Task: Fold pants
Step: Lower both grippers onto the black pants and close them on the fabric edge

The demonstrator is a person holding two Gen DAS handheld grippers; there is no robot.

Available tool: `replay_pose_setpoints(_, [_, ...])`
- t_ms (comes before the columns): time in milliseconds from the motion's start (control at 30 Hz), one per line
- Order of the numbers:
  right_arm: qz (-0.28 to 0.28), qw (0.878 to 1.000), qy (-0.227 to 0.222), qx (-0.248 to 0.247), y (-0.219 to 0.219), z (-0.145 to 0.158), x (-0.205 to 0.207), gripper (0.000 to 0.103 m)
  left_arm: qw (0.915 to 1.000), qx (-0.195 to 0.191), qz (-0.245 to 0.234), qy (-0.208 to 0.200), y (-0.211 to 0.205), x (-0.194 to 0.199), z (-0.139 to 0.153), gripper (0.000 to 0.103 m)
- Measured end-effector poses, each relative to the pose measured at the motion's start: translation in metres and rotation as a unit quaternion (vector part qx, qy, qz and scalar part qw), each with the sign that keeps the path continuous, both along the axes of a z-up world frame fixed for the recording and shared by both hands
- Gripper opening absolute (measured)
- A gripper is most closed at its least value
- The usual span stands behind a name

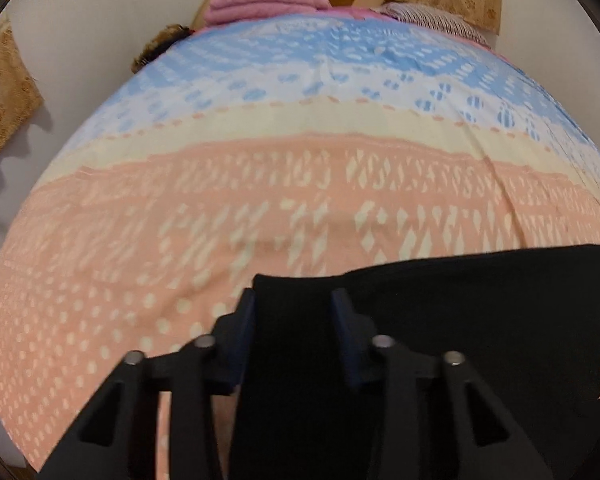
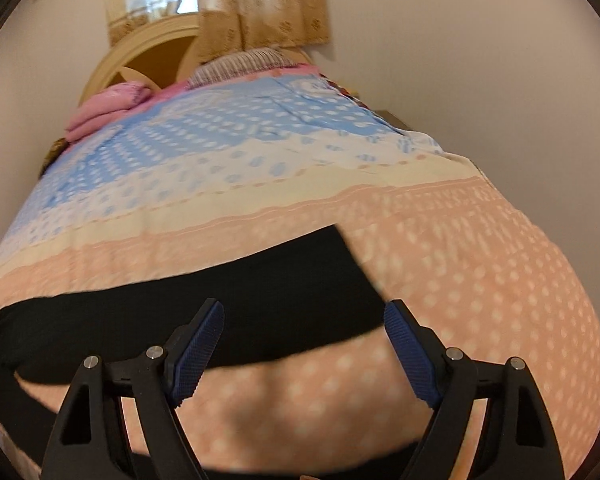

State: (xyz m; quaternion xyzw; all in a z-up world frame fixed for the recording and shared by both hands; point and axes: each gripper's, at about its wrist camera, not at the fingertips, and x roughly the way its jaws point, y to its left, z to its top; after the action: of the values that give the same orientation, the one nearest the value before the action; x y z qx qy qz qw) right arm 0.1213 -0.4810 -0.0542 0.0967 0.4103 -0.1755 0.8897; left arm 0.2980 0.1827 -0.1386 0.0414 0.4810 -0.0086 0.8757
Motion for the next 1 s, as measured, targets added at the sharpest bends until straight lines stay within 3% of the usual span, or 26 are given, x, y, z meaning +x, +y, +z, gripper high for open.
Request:
replay_pose_setpoints(200, [-0.017,0.999,0.027,-0.010,-0.037,-0.009,0.039,0.077,0.9996,-0.020,-0.014,-0.010,0.005,-0.001,-0.001,0.038])
replay_pose_setpoints(533, [-0.029,0.996,0.059,0.056,-0.070,-0.047,0.092,0.075,0.9996,-0.018,-0.018,-0.010,0.006,0.005,0.001,0.036])
replay_pose_setpoints(633, [-0.017,0.995,0.068,0.067,-0.068,-0.054,0.098,0.067,0.9998,-0.009,-0.018,-0.006,0.003,0.010,0.000,0.036])
replay_pose_setpoints(800, [0.021,0.993,0.066,0.093,-0.058,-0.056,0.098,0.028,0.9999,-0.006,-0.014,0.000,0.001,0.015,0.000,0.042])
replay_pose_setpoints(833, [0.028,0.993,0.067,0.090,-0.054,-0.056,0.098,0.025,0.9998,-0.001,-0.019,0.000,-0.002,0.016,0.000,0.041])
replay_pose_setpoints(867, [0.035,0.994,0.069,0.081,-0.050,-0.056,0.097,0.018,0.9997,0.008,-0.025,0.000,-0.004,0.015,0.000,0.039])
replay_pose_setpoints(933, [0.041,0.994,0.071,0.068,-0.045,-0.055,0.095,0.011,0.9986,0.034,-0.040,-0.006,-0.009,0.014,0.002,0.015])
replay_pose_setpoints(1000, [0.045,0.995,0.058,0.062,-0.042,-0.048,0.091,0.008,0.9983,0.032,-0.047,-0.015,-0.009,0.013,0.008,0.014])
